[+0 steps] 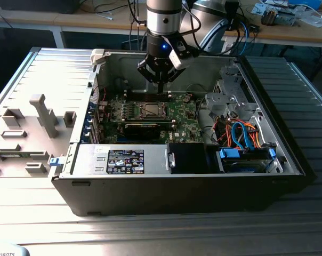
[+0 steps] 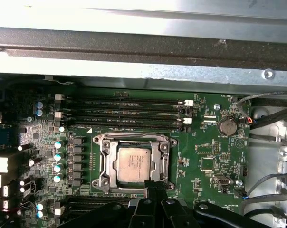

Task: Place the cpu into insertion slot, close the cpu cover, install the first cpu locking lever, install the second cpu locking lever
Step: 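Install the first cpu locking lever, then install the second cpu locking lever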

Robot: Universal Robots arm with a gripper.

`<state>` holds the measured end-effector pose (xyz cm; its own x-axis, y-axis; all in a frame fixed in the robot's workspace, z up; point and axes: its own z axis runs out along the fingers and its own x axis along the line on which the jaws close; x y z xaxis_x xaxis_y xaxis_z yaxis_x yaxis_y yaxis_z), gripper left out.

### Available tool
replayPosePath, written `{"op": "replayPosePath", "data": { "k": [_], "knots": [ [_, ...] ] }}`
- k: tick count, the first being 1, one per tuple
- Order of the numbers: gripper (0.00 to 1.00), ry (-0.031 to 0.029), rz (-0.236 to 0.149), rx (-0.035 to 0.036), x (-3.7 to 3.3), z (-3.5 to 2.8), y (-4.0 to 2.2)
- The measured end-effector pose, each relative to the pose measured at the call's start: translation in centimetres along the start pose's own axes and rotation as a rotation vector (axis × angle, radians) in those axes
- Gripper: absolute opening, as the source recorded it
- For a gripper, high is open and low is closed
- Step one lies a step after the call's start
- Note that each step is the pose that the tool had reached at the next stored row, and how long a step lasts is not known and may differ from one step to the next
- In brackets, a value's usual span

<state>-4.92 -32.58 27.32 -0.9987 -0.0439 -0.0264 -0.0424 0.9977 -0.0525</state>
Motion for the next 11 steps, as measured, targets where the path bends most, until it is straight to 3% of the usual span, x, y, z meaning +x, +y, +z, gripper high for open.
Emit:
{"op": "replayPosePath", "data": {
  "k": [6, 9, 11],
  "knots": [
    [0.11, 0.0002, 0.000, 0.0008, 0.01, -0.01, -0.12],
    [0.11, 0.0000, 0.000, -0.0007, 0.06, 0.10, -1.15],
    [0.11, -0.0003, 0.000, -0.0057, 0.09, 0.25, -2.00]
  ]
}}
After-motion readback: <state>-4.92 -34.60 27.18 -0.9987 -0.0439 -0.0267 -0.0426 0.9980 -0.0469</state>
